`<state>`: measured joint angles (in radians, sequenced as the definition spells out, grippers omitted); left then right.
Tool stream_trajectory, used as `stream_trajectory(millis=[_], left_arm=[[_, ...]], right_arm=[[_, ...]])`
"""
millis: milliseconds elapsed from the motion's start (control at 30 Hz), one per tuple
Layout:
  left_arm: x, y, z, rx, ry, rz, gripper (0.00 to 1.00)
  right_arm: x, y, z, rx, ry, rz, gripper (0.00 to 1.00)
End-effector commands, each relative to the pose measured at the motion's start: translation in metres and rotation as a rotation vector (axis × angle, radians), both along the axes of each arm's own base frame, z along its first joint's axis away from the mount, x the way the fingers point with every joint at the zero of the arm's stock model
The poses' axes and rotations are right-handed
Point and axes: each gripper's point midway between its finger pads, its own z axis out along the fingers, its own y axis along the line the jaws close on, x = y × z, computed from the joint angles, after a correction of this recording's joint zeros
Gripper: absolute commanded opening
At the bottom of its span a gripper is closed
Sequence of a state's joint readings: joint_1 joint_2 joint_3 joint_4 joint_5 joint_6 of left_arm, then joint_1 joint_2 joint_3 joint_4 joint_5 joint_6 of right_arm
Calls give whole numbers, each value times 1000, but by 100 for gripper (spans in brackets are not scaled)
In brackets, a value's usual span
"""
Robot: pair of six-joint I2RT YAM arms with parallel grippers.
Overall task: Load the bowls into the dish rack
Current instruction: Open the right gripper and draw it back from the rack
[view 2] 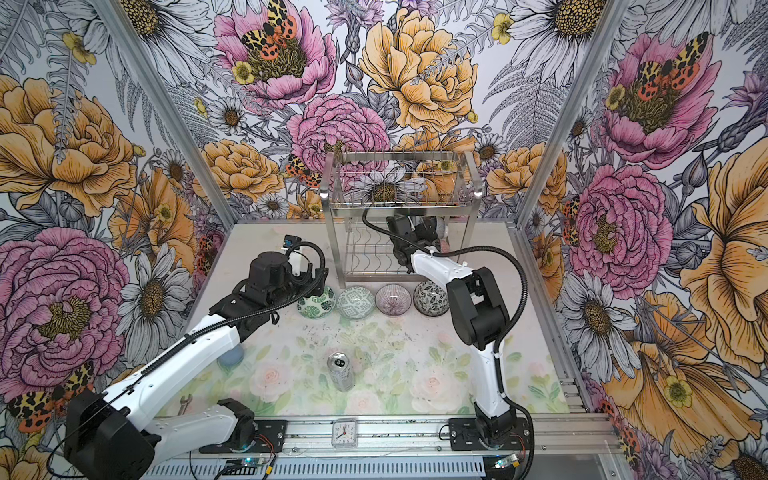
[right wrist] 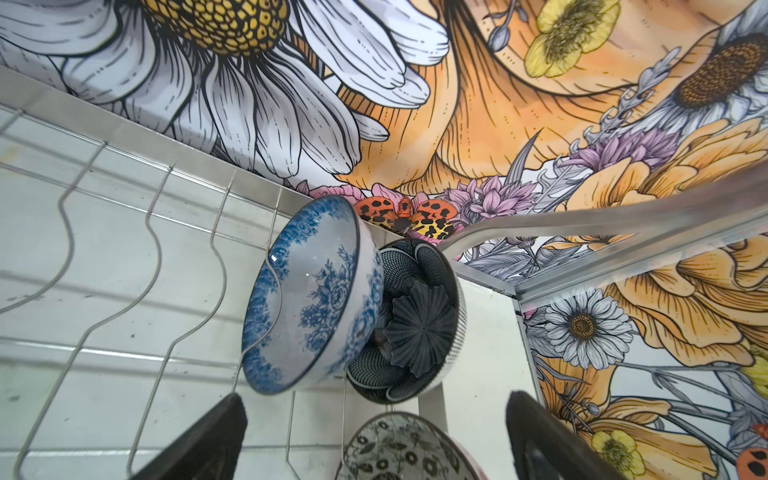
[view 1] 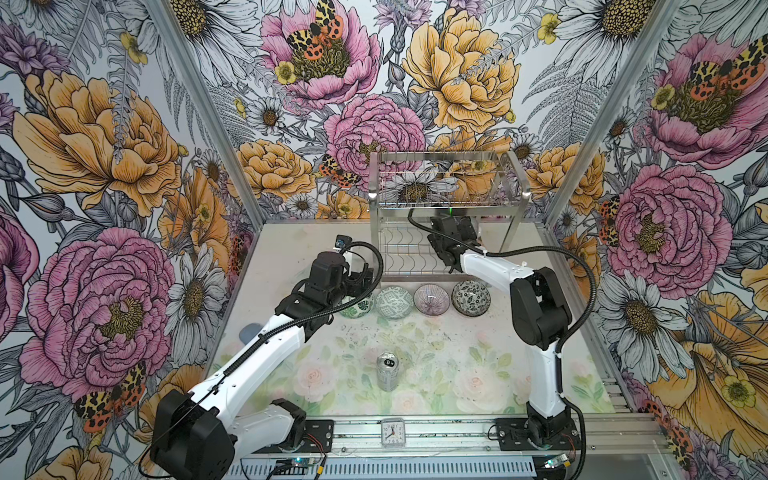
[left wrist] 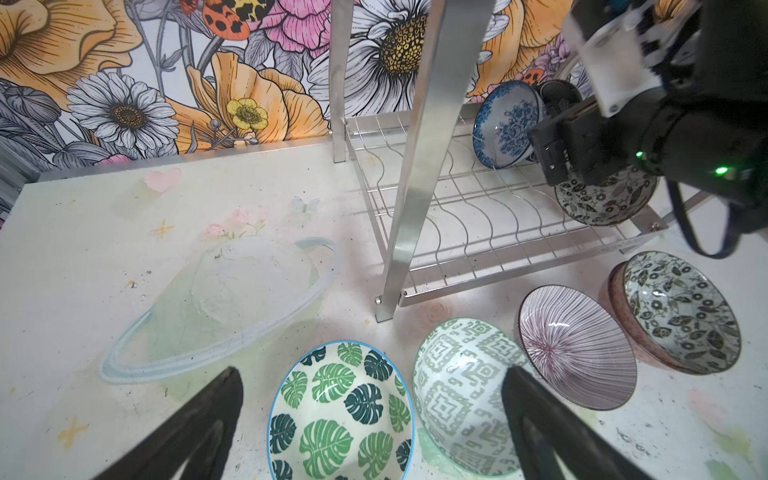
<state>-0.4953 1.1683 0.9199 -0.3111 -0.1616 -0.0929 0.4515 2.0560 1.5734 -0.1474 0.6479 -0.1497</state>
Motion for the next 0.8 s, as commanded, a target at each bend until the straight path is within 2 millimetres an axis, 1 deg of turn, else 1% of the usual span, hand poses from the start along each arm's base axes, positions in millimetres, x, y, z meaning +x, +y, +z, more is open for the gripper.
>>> stream_trajectory(millis=[0, 167, 333, 433, 500, 567, 767], left_arm=[[1, -13, 9, 30, -26, -37, 99], [1, -26, 6, 33, -20, -66, 99], [5, -36, 4, 36, -9, -84, 99], [6, -49, 4, 29, 1, -119, 99], [6, -60, 1, 28, 15, -151, 99], [7, -73, -4, 35, 28, -181, 99], [13, -113, -20, 39, 78, -275, 99]], right_arm=[[-18, 13, 25, 81, -45, 48, 100], [-55, 20, 22, 127, -22, 116, 100], [-79, 16, 24, 165, -18, 132, 100], [-95, 10, 24, 187, -13, 133, 100], [-109, 2, 24, 197, -11, 125, 100], [-124, -11, 25, 201, -16, 96, 100], [-165, -53, 43, 318, -56, 16, 100]])
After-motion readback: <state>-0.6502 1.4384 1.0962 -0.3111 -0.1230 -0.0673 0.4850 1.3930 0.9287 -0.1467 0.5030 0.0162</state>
